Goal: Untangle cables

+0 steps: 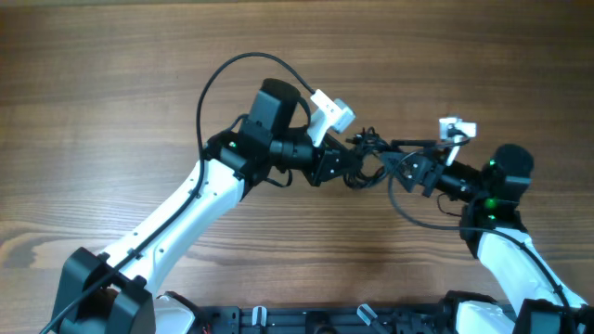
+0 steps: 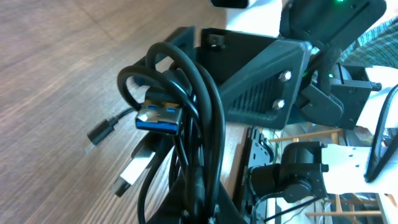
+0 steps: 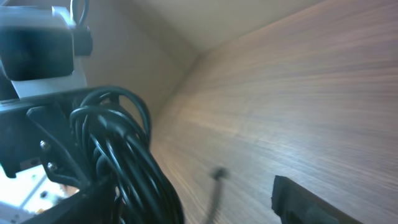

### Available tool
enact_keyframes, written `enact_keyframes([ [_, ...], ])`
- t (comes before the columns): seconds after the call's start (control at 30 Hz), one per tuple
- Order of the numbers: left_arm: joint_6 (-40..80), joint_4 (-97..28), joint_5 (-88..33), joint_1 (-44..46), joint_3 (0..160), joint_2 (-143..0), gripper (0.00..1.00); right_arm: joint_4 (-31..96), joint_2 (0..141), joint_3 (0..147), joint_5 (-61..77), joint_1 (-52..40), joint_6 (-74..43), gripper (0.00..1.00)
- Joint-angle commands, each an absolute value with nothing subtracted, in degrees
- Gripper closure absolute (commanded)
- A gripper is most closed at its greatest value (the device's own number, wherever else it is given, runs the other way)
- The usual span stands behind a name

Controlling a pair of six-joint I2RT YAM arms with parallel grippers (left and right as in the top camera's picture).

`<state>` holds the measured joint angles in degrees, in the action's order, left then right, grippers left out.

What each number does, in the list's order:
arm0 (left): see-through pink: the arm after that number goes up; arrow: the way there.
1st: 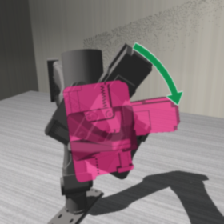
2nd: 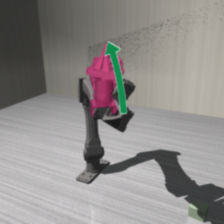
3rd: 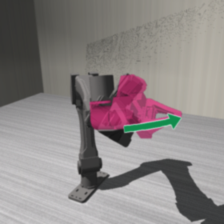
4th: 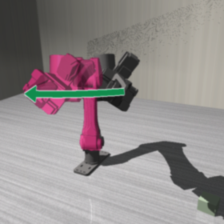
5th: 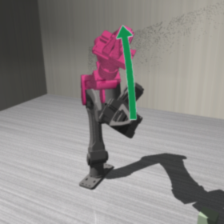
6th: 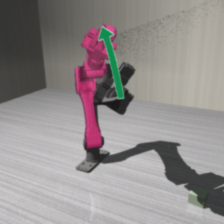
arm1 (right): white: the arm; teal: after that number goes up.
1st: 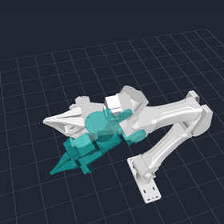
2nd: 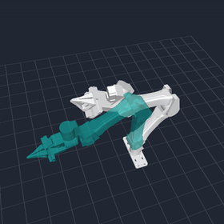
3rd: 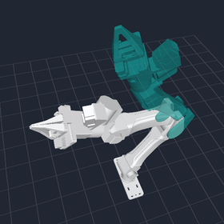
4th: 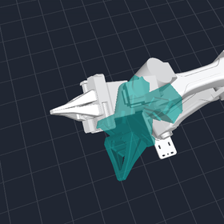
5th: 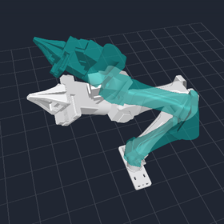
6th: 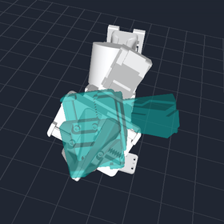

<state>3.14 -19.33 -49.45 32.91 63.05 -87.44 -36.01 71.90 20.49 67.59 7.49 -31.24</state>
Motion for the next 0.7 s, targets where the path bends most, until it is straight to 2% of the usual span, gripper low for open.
enact_keyframes([
  [0.0, 0.21, -18.92, -50.50, 34.63, 63.33, -87.39, 0.96, -36.12, 71.02, 20.88, 69.06, 4.69, -30.24, 0.67],
  [0.03, 0.21, -18.90, -48.95, 34.61, 63.33, -87.39, 0.96, -36.12, 71.02, 20.88, 69.01, 4.71, -31.55, 0.86],
  [0.07, 0.49, -18.92, -45.19, 34.61, 63.33, -87.39, 0.92, -36.12, 71.02, 20.88, 68.25, 4.71, -35.81, 0.96],
  [0.13, 4.86, -19.16, -39.62, 34.63, 63.33, -87.39, 0.17, -36.12, 71.02, 20.88, 65.36, 4.71, -43.48, 0.95],
  [0.17, 8.05, -19.11, -37.52, 34.61, 63.33, -87.39, 0.06, -36.10, 71.02, 20.88, 63.90, 4.71, -47.42, 0.96],
  [0.2, 11.18, -19.09, -35.38, 34.63, 63.33, -87.39, 0.00, -36.10, 71.02, 20.88, 63.09, 4.71, -49.56, 0.96],
  [0.27, 19.09, -19.11, -30.26, 34.63, 63.33, -87.39, 0.00, -36.05, 71.02, 20.88, 61.10, 4.69, -52.77, 0.96],
  [0.33, 35.51, -18.90, -23.40, 34.96, 63.31, -87.44, 0.00, -35.86, 71.02, 20.88, 57.69, 4.67, -56.01, 0.96],
  [0.43, 41.10, -17.80, -20.34, 36.97, 63.29, -87.44, 0.01, -35.09, 71.02, 20.88, 56.93, 4.67, -56.14, 0.96],
  [0.47, 42.96, -17.56, -17.61, 38.04, 63.29, -87.44, 0.06, -33.58, 71.02, 20.88, 56.86, 4.67, -55.96, 0.96],
  [0.5, 44.27, -17.28, -15.86, 38.96, 63.29, -87.44, 0.17, -32.62, 71.02, 20.88, 56.71, 4.67, -55.55, 0.96],
  [0.53, 44.42, -16.91, -15.29, 39.57, 63.29, -87.44, 0.22, -31.83, 71.02, 20.88, 56.51, 4.67, -55.51, 0.96],
  [0.6, 44.40, -14.68, -15.29, 41.19, 63.29, -87.44, 0.25, -30.72, 71.02, 20.88, 56.53, 4.67, -55.48, 0.96],
  [0.67, 44.40, -14.39, -13.26, 42.04, 63.29, -87.46, 0.37, -30.76, 71.02, 20.88, 57.28, 4.67, -55.53, 0.96],
])
